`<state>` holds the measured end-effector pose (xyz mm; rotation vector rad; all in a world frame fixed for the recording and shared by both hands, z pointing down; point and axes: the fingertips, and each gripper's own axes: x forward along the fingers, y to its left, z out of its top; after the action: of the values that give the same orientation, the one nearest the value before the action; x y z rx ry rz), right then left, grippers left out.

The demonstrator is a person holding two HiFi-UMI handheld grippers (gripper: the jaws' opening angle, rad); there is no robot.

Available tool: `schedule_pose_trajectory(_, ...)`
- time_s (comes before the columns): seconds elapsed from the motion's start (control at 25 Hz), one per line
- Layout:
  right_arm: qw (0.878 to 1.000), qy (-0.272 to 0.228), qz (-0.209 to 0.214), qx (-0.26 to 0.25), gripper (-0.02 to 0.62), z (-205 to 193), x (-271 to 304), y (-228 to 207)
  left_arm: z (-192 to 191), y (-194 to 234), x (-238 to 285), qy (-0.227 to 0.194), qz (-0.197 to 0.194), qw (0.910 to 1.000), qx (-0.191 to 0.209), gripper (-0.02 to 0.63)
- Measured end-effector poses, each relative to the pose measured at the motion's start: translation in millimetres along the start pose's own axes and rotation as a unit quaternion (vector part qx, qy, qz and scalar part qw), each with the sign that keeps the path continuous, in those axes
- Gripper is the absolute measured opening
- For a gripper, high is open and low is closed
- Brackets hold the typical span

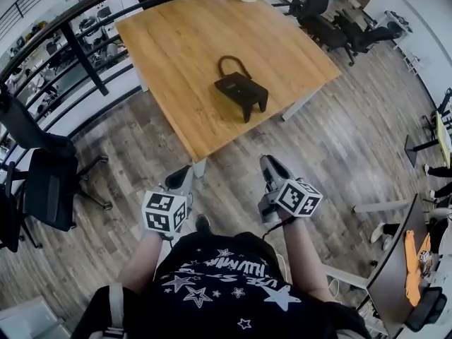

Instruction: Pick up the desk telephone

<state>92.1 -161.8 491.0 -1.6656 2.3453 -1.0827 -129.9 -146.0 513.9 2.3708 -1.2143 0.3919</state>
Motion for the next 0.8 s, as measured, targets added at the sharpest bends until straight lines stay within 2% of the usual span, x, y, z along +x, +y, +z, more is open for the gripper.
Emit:
schedule_pose_trajectory(0.04,1.0,0.0,0.002,0.016,0.086,-1,4,0,0,3,2,0.002,-0.002,1.0,0.0,0.002)
schedule_pose_trajectory(0.16,0.998,0.008,0.02,0.054,0.18,-5,13,6,-3,11,4,0.009,-0.003,0.9999,-0.01,0.002)
schedule_pose_trajectory(0.44,0.997,0.004,0.021,0.079,0.219,6,38,-5,1,20,19,0.007,0.004,0.9998,-0.017,0.002)
schedule_pose_trajectory(0.64,0.988,-0.003,0.034,0.153,0.255,21,70,-21,13,31,34,0.002,0.024,0.9994,-0.023,0.002)
schedule_pose_trajectory(0.8,0.974,0.005,0.054,0.218,0.284,35,104,-36,22,43,52,0.004,0.047,0.9984,-0.032,0.002)
